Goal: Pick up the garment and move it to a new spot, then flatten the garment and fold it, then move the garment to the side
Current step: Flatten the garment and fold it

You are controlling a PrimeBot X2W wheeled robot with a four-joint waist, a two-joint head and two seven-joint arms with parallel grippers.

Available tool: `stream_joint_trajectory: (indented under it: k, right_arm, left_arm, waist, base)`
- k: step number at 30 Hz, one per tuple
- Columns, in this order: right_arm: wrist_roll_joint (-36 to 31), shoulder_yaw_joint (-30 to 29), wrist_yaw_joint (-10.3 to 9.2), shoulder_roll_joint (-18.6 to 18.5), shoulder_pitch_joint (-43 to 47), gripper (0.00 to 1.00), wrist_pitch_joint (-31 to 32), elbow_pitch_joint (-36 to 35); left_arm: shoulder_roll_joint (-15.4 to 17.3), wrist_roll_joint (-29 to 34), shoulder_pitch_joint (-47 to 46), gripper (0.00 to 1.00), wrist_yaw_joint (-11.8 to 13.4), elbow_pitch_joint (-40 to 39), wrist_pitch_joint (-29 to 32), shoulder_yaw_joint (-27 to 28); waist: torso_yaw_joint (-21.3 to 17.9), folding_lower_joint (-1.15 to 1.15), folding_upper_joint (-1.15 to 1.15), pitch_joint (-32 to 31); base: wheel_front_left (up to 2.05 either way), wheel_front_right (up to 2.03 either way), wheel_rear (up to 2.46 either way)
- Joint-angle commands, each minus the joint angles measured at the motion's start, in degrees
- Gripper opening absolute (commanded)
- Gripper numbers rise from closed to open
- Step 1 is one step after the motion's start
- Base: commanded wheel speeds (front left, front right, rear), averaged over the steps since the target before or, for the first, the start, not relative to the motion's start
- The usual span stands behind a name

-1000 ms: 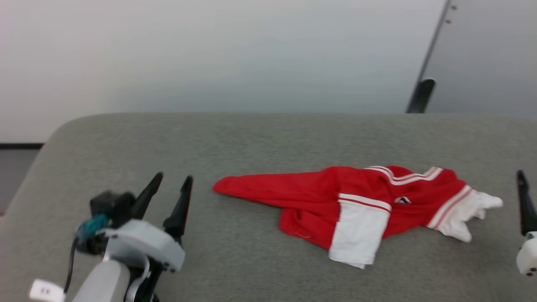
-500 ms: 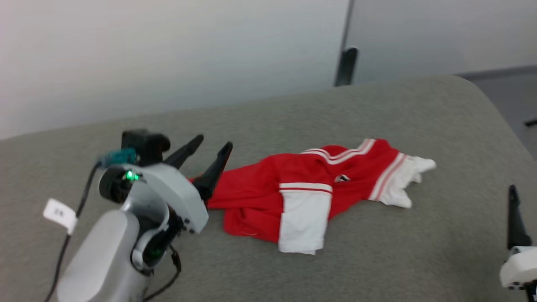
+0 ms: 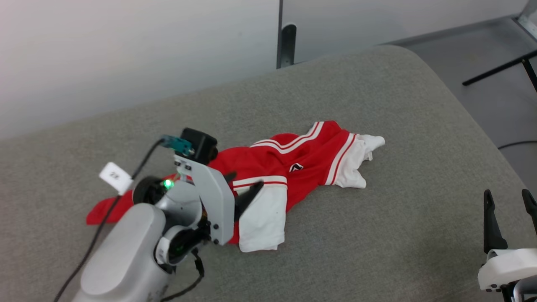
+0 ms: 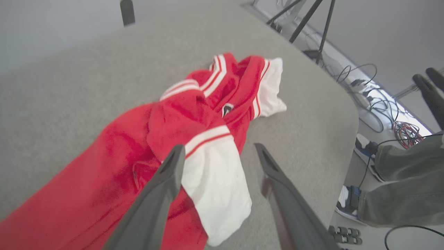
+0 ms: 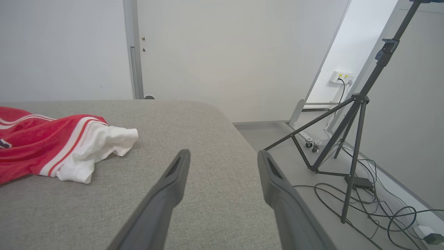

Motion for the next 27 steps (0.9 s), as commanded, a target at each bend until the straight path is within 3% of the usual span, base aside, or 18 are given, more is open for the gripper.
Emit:
stream_joint_trajectory:
  k: [1,12,25,27]
  right_arm:
    - [0.2,0.4,-0.06,0.3,-0.8,1.00,-0.5,0.4]
    - [1.0,1.5,-0.06,0.6,-2.5,1.00,-1.1,2.2]
    - [1.4,2.4,-0.06,0.5,-3.8,1.00,-2.0,4.3]
    - [1.5,2.5,-0.06,0.5,-4.1,1.00,-2.0,4.7]
  left_arm:
    - [0.0,-0.3,-0.6,1.00,1.1,0.3,3.0,-1.0]
    - [0.8,0.6,-0.1,1.00,5.9,3.8,12.9,-4.3]
    - [-0.1,0.4,-0.4,0.99,6.4,7.7,14.3,-5.7]
    - [-0.3,0.2,-0.6,0.50,6.6,8.3,14.1,-5.6]
  waist:
    - [-1.0,0.00,0.00,1.2]
    - [-1.1,0.00,0.00,2.8]
    - [-0.9,0.00,0.00,4.3]
    - [-0.8,0.00,0.00,4.5]
  base:
    - [0.00,0.00,0.00]
    - [0.00,0.00,0.00]
    - [0.00,0.00,0.00]
    - [0.00,0.00,0.00]
